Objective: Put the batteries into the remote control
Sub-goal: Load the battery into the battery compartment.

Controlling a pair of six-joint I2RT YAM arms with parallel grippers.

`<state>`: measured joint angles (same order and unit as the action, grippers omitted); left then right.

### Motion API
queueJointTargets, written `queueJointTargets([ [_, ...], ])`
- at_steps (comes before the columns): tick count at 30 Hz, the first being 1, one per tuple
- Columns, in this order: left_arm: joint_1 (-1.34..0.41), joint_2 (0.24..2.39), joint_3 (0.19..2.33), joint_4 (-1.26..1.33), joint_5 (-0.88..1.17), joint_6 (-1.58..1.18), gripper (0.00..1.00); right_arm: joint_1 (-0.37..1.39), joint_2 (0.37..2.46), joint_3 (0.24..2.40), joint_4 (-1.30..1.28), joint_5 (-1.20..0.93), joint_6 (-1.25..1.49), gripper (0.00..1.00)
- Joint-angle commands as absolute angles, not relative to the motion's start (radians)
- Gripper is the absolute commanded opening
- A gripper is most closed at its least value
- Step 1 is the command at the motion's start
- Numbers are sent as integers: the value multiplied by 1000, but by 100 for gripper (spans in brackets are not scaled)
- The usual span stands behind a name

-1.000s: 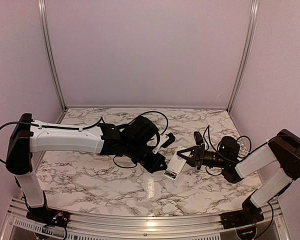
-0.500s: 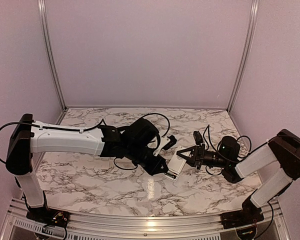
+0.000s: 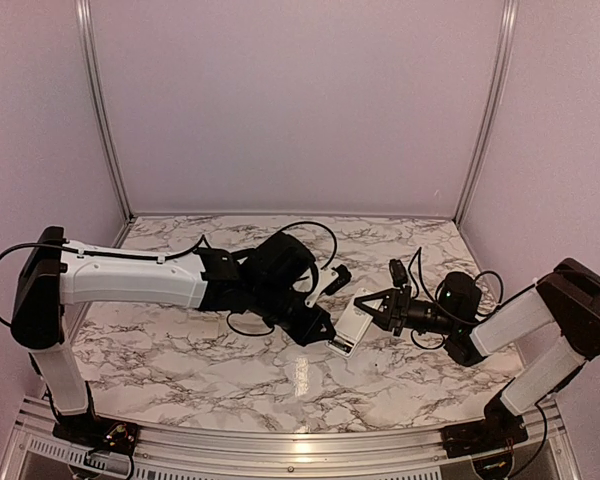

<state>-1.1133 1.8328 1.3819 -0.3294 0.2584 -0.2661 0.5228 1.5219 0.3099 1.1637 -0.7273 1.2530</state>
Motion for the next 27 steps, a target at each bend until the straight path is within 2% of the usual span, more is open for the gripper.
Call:
queueJointTargets([
  [1,-1150,1895,1429,-459,170,-205,3,521,1496,377,1369,-705,1312,0],
  [9,-1198,1971,1501,-577,-21,-160,1,519,1502,387,1405,-717,1342,0],
  [17,-1238,2017,1537,-611,-72,-136,1,511,1500,385,1445,-719,1368,0],
  [27,-1229,1988,1559,-648,-136,-158,13,509,1510,364,1417,-739,1349,0],
])
